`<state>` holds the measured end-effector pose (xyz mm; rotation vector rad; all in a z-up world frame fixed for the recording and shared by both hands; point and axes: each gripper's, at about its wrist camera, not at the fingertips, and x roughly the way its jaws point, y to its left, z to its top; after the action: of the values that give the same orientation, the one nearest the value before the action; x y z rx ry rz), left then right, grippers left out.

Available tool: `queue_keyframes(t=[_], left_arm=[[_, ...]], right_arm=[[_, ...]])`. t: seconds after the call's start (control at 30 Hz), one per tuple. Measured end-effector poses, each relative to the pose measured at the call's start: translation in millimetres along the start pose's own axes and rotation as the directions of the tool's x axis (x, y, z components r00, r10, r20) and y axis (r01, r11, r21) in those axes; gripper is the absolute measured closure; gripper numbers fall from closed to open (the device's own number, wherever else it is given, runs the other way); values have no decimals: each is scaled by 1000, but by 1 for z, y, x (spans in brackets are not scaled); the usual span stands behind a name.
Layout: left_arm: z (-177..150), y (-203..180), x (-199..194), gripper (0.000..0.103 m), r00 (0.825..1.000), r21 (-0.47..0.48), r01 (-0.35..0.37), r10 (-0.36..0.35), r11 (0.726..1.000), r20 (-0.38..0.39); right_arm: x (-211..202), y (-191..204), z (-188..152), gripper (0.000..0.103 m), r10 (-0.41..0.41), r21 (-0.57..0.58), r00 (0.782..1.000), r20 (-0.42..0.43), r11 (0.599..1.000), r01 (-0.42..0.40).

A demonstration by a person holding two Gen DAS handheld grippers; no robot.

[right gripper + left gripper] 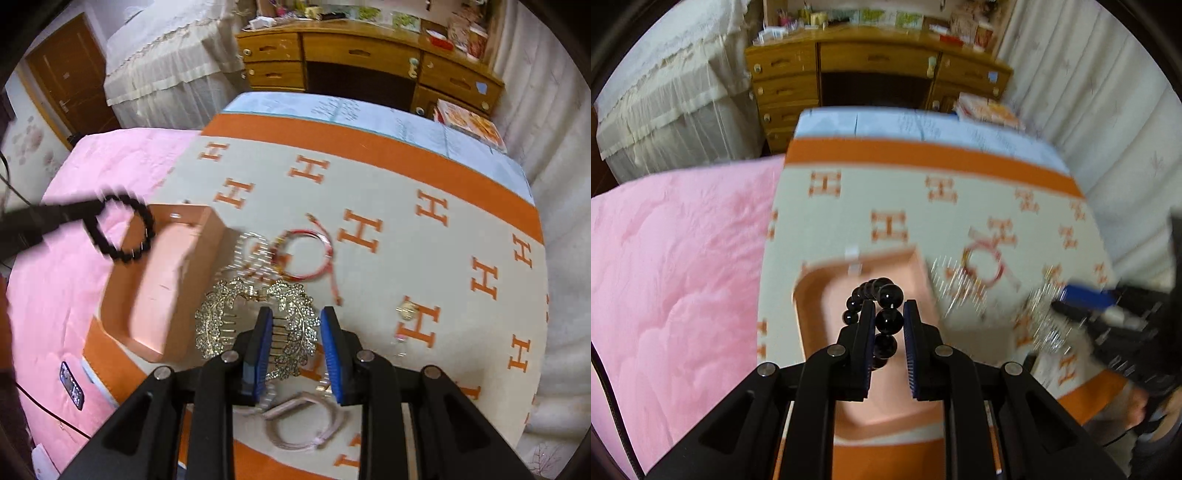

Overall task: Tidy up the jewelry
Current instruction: 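Carry bead bracelet in left tool while right tool carries hair clip into pink box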

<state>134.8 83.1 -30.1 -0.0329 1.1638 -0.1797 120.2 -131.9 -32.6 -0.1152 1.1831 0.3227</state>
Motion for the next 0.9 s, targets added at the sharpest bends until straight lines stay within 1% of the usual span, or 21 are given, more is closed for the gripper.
queue_keyframes(t=[0.07, 0.13, 0.17, 0.2, 0.23, 0.27, 0.3, 0.4, 0.47, 0.67, 0.73, 0.77, 0.9], left_arm=[[-19, 3, 13, 89, 1000, 10, -17, 17, 1000, -21], [-34, 2, 21, 80, 999, 25, -34, 35, 999, -19], [-42, 2, 23, 68, 999, 30, -45, 45, 999, -11], [-49, 3, 24, 51, 999, 33, -53, 53, 998, 4], [-56, 3, 23, 43, 998, 32, -61, 60, 998, 28], [-64, 4, 19, 32, 995, 27, -77, 75, 997, 68], [-68, 3, 16, 29, 991, 25, -94, 91, 995, 95], [-81, 3, 5, 29, 975, 19, -145, 140, 989, 171], [-88, 6, -1, 28, 967, 6, -154, 149, 988, 207], [-99, 18, -10, 26, 956, -17, -167, 166, 986, 240], [-101, 21, -12, 23, 954, -21, -172, 171, 985, 247], [-102, 23, -13, 20, 952, -25, -174, 175, 984, 250], [-107, 30, -17, 19, 950, -39, -170, 175, 985, 260]], right_arm=[[-2, 12, 3, 76, 12, -5, 1000, 11, 1000, -12], [-2, 24, 6, 76, 26, -1, 999, 20, 1000, -26], [-2, 29, 8, 76, 30, 3, 999, 23, 1000, -30], [-1, 35, 9, 76, 37, 8, 999, 25, 999, -37], [2, 41, 12, 76, 48, 16, 999, 26, 999, -48], [4, 45, 15, 76, 53, 25, 998, 27, 998, -54], [6, 49, 17, 76, 57, 33, 998, 27, 998, -58], [15, 62, 24, 76, 78, 52, 997, 24, 996, -79], [21, 70, 28, 76, 93, 66, 995, 23, 993, -94], [44, 97, 38, 75, 122, 71, 993, 6, 990, -122], [50, 105, 40, 75, 112, 63, 994, 5, 992, -113], [51, 108, 41, 75, 112, 56, 994, 9, 992, -112], [53, 116, 41, 75, 105, 51, 994, 8, 993, -105]])
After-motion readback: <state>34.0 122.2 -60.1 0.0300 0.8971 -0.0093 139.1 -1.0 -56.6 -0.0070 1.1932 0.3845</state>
